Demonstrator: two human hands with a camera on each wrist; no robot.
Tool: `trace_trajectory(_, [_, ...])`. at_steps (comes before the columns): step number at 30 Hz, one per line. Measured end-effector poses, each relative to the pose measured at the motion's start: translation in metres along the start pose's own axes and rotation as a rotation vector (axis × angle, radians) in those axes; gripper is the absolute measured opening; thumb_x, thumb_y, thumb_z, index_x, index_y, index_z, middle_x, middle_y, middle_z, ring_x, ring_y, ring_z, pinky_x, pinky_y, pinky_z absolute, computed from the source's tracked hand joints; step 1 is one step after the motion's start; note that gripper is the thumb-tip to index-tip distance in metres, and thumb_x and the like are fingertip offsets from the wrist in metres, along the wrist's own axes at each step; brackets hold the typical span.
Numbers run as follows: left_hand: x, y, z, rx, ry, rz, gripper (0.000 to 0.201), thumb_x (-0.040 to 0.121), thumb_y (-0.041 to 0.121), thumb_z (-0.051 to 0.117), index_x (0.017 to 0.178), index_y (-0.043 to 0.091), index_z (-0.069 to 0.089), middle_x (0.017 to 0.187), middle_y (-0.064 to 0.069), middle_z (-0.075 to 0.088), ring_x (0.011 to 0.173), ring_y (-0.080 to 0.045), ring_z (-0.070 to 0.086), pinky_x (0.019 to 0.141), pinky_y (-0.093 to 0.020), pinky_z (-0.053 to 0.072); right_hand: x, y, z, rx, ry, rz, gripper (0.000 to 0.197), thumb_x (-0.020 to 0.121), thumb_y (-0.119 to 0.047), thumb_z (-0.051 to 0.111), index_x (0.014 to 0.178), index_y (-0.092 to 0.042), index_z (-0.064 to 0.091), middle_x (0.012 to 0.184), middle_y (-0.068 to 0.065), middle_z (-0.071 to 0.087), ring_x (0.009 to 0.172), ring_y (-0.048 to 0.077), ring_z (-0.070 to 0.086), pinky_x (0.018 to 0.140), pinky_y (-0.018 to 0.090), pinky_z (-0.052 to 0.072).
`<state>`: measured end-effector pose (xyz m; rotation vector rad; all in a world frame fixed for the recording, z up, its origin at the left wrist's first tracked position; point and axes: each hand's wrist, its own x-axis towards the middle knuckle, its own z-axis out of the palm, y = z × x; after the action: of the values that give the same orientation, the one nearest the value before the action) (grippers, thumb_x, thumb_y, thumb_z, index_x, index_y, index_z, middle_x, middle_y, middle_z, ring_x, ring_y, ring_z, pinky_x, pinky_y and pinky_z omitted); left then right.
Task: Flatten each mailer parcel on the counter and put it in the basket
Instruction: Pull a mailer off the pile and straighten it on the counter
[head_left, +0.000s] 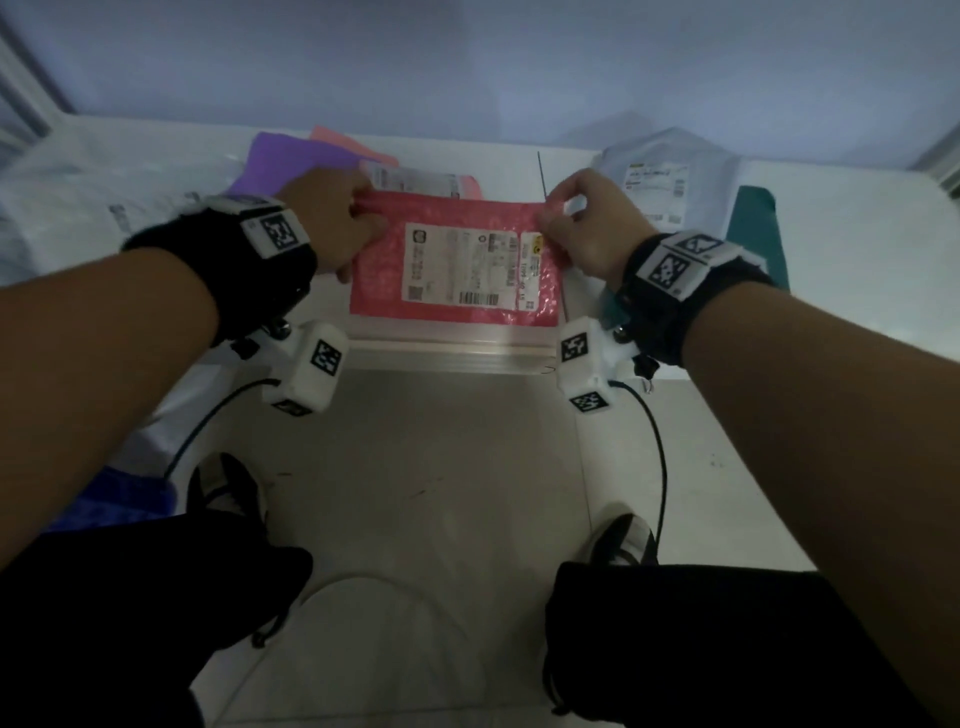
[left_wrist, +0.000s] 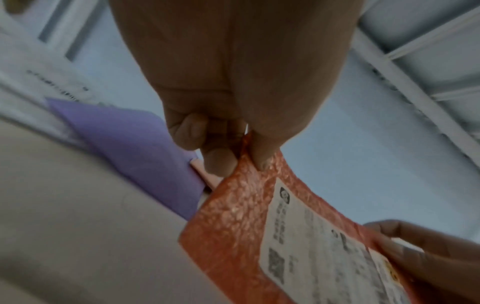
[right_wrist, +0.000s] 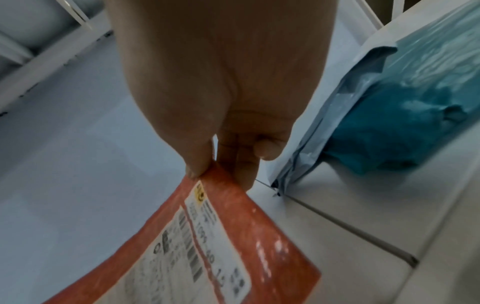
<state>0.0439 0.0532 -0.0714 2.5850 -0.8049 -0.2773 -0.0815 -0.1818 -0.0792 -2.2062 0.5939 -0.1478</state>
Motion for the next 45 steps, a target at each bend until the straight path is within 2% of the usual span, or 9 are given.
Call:
trace_trajectory(3, [0.002, -0.01, 0.016, -0.068, 0.064, -0.035, 0.016, 0.092, 0.023, 0.06, 0.104, 0.012, 0.056, 0.074, -0.006, 0.064, 0.065, -0.025, 0.06, 0.071, -0.03, 0.045, -0.002, 0.009, 0.004, -0.024, -0.17, 0.116, 0.056, 0.095, -0.016, 0.061, 0.143, -0.018, 0.034, 0.104, 0.01, 0.07, 0.074, 0.016, 0.068, 0.056, 0.023, 0.052])
trace_trajectory(6, [0.004, -0.014, 0.034, -0.09, 0.096, -0.068, 0.037, 0.092, 0.018, 0.061, 0.125, 0.01, 0.048, 0.09, -0.008, 0.057, 0.076, -0.027, 0.058, 0.068, -0.031, 0.039, 0.003, 0.024, 0.009, -0.063, -0.192, 0.151, 0.071, 0.092, -0.007, 0.063, 0.151, -0.018, 0.026, 0.123, 0.013, 0.062, 0.08, 0.018, 0.068, 0.053, 0.022, 0.049])
trace_trajectory(9, [0.008, -0.017, 0.048, -0.066, 0.08, -0.072, 0.053, 0.09, 0.016, 0.062, 0.137, 0.013, 0.039, 0.102, -0.014, 0.059, 0.094, -0.033, 0.059, 0.075, -0.033, 0.04, 0.008, 0.036, 0.017, -0.072, -0.167, 0.183, 0.064, 0.092, -0.007, 0.059, 0.149, -0.015, 0.03, 0.129, 0.013, 0.06, 0.089, 0.024, 0.068, 0.053, 0.022, 0.049])
trace_trajectory(14, [0.012, -0.017, 0.061, 0.117, 0.005, -0.019, 0.064, 0.086, 0.022, 0.065, 0.143, 0.014, 0.036, 0.123, -0.019, 0.057, 0.107, -0.038, 0.056, 0.082, -0.035, 0.041, 0.01, 0.046, 0.023, -0.193, -0.137, 0.165, 0.052, 0.094, -0.02, 0.057, 0.141, -0.014, 0.035, 0.116, 0.004, 0.059, 0.105, 0.024, 0.06, 0.098, 0.042, 0.049])
trace_trajectory(21, [0.006, -0.007, 0.083, 0.388, -0.086, 0.123, 0.063, 0.088, 0.049, 0.052, 0.145, 0.028, 0.034, 0.151, -0.006, 0.031, 0.134, -0.034, 0.037, 0.11, -0.048, 0.034, -0.008, 0.044, 0.018, -0.316, -0.071, 0.11, 0.031, 0.093, -0.017, 0.052, 0.121, -0.013, 0.041, 0.105, 0.01, 0.061, 0.093, 0.029, 0.059, 0.083, 0.041, 0.05])
trace_trajectory(28, [-0.009, 0.0, 0.104, 0.381, -0.078, 0.16, 0.053, 0.092, 0.045, 0.043, 0.139, 0.021, 0.041, 0.14, -0.01, 0.039, 0.126, -0.034, 0.039, 0.107, -0.042, 0.034, -0.019, 0.033, 0.057, -0.57, 0.004, -0.128, 0.037, 0.092, -0.035, 0.052, 0.125, -0.018, 0.051, 0.129, 0.008, 0.05, 0.118, 0.03, 0.047, 0.098, 0.047, 0.044])
trace_trajectory(34, [-0.019, -0.008, 0.124, 0.267, 0.011, 0.192, 0.063, 0.081, 0.039, 0.025, 0.13, 0.007, 0.049, 0.14, -0.02, 0.044, 0.132, -0.04, 0.039, 0.112, -0.048, 0.03, -0.019, 0.061, 0.096, -0.643, -0.124, -0.204, 0.062, 0.101, -0.048, 0.025, 0.157, -0.022, 0.014, 0.163, 0.01, 0.014, 0.151, 0.029, 0.01, 0.123, 0.045, 0.007])
trace_trajectory(39, [-0.016, 0.004, 0.12, 0.331, 0.065, 0.165, 0.059, 0.079, 0.037, 0.033, 0.13, 0.013, 0.048, 0.131, -0.015, 0.051, 0.119, -0.035, 0.045, 0.105, -0.043, 0.033, -0.021, 0.063, 0.096, -0.712, -0.119, -0.242, 0.064, 0.103, -0.049, 0.021, 0.157, -0.017, 0.012, 0.164, 0.01, 0.009, 0.151, 0.026, 0.007, 0.123, 0.04, 0.002])
trace_trajectory(45, [-0.007, 0.002, 0.136, 0.394, -0.037, 0.198, 0.057, 0.1, 0.043, 0.02, 0.154, 0.025, 0.013, 0.162, -0.007, 0.008, 0.148, -0.029, 0.009, 0.12, -0.043, 0.006, -0.022, 0.065, 0.097, -0.721, -0.117, -0.206, 0.062, 0.102, -0.052, 0.02, 0.157, -0.025, 0.012, 0.164, 0.013, 0.003, 0.151, 0.031, 0.001, 0.122, 0.042, 0.001])
